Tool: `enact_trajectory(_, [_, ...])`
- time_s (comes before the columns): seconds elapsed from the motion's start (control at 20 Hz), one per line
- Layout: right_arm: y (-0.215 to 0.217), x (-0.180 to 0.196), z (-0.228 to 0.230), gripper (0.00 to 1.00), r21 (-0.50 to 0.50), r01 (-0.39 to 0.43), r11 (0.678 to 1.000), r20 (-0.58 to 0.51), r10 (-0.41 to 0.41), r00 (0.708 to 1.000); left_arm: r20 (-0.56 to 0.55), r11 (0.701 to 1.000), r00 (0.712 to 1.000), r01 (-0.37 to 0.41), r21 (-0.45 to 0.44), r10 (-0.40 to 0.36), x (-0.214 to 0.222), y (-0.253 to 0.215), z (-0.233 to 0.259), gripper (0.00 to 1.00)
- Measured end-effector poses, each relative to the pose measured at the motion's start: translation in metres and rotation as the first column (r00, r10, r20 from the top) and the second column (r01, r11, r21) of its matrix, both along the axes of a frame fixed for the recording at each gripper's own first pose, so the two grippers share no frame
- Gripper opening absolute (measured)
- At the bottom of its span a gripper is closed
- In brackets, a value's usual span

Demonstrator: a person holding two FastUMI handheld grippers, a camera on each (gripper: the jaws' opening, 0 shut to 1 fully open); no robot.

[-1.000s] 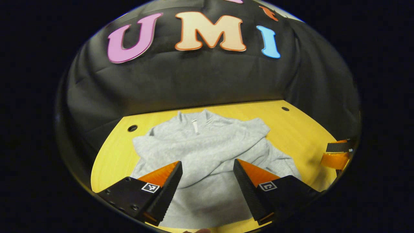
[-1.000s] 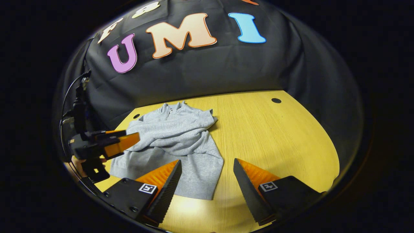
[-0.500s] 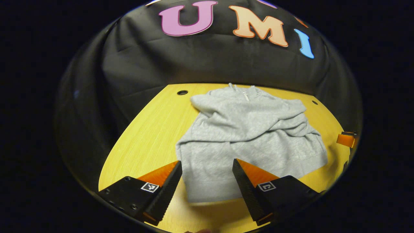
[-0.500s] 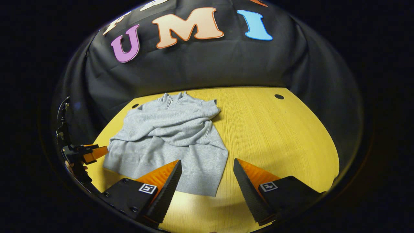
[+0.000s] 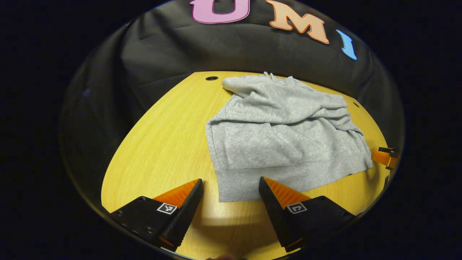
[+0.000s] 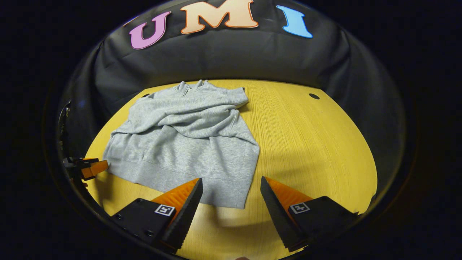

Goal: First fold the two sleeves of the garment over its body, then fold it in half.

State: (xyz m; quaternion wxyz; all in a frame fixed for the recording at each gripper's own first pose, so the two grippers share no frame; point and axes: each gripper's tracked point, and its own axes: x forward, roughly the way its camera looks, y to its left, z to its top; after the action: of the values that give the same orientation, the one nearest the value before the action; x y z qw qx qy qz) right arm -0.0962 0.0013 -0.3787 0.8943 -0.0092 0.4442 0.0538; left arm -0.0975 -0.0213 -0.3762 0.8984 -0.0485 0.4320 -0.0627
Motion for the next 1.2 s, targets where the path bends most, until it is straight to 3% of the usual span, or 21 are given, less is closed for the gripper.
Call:
enact_trajectory(0.3, [0.004, -0.006, -0.02, 0.97, -0.029, 0.005, 1.0, -0.04, -0.006, 0.999, 0.044, 1.0, 0.999, 0.012, -0.018, -0.011, 0.002, -0.002, -0.001, 0.96])
enact_trajectory(0.6, [0.011, -0.005, -0.025, 0.98, 0.017, 0.018, 1.0, -0.047, -0.017, 0.999, 0.116, 0.999, 0.993, 0.028, -0.033, -0.024, 0.002, -0.003, 0.0, 0.94])
enact_trajectory(0.7, [0.011, -0.006, -0.027, 0.98, 0.014, 0.01, 1.0, -0.06, -0.009, 0.998, 0.082, 0.999, 0.996, 0.029, -0.043, -0.025, 0.003, -0.008, -0.001, 0.9])
enact_trajectory(0.9, [0.016, -0.007, -0.027, 0.96, 0.016, -0.004, 1.0, -0.078, 0.005, 0.997, 0.049, 0.997, 0.998, 0.04, -0.061, -0.037, 0.006, -0.018, 0.0, 0.65])
enact_trajectory(1.0, [0.025, -0.008, -0.027, 0.75, 0.036, -0.027, 0.999, -0.068, 0.029, 0.997, 0.041, 0.995, 0.998, 0.044, -0.089, -0.041, 0.006, -0.023, 0.001, 0.52])
enact_trajectory(1.05, [0.029, -0.007, -0.027, 0.53, 0.049, -0.033, 0.998, -0.062, 0.036, 0.997, 0.041, 0.994, 0.998, 0.042, -0.099, -0.038, 0.008, -0.024, 0.0, 0.4])
enact_trajectory(1.1, [0.033, -0.007, -0.027, 0.48, 0.065, -0.021, 0.998, -0.058, 0.025, 0.998, 0.039, 0.994, 0.999, 0.041, -0.103, -0.037, 0.008, -0.024, 0.0, 0.36])
enact_trajectory(1.15, [0.033, -0.007, -0.027, 0.29, 0.072, -0.001, 0.997, -0.057, 0.005, 0.998, 0.038, 0.992, 0.999, 0.043, -0.119, -0.039, 0.009, -0.028, 0.0, 0.31])
enact_trajectory(1.2, [0.033, -0.007, -0.028, 0.2, 0.071, -0.004, 0.997, -0.059, 0.008, 0.998, 0.036, 0.991, 0.999, 0.032, -0.128, -0.027, 0.009, -0.029, 0.002, 0.25])
